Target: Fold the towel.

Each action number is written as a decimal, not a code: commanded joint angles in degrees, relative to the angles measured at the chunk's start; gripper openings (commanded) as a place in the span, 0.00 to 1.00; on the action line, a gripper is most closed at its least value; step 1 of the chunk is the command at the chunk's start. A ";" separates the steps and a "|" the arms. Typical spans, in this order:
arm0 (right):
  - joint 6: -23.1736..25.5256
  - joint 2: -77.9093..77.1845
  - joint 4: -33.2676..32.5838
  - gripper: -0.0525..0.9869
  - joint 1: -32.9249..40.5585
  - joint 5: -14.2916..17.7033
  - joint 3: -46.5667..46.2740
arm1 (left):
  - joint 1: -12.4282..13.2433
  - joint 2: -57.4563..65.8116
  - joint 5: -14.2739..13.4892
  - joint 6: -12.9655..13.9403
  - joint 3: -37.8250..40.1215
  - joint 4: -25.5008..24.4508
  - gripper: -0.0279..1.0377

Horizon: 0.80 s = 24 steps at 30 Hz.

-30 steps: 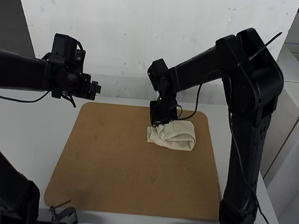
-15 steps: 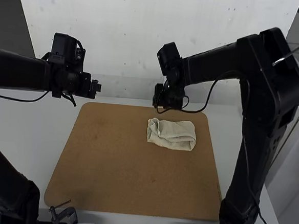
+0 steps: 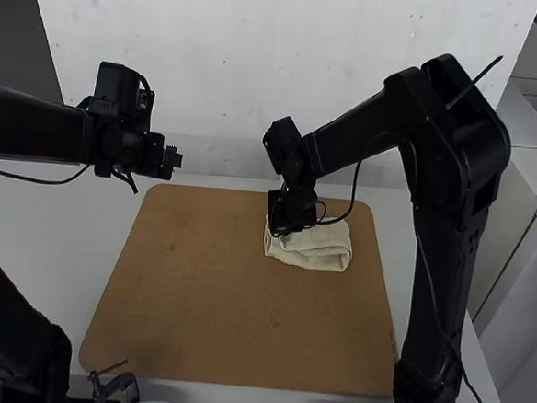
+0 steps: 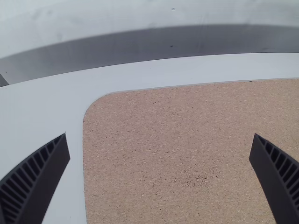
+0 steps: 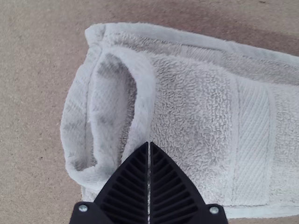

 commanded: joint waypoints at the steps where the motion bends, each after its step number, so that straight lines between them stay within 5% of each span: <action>1: 1.48 1.39 0.42 0.07 2.22 0.81 2.43 | 0.19 0.39 0.02 0.69 -0.32 0.63 0.96; 16: 2.18 2.53 0.95 0.07 3.98 2.04 3.93 | 0.28 0.74 0.02 0.69 -0.32 1.34 0.96; 17: 2.18 1.65 0.95 0.10 3.45 2.04 3.84 | 0.36 0.92 0.02 0.69 -0.32 1.51 0.96; 20: 1.65 -0.99 0.95 0.49 1.43 1.95 3.75 | 0.45 1.09 0.02 0.69 -0.32 1.60 0.96; 24: 0.95 -5.73 1.04 0.89 -2.00 1.51 2.78 | 0.71 1.09 0.19 0.69 -0.32 1.60 0.96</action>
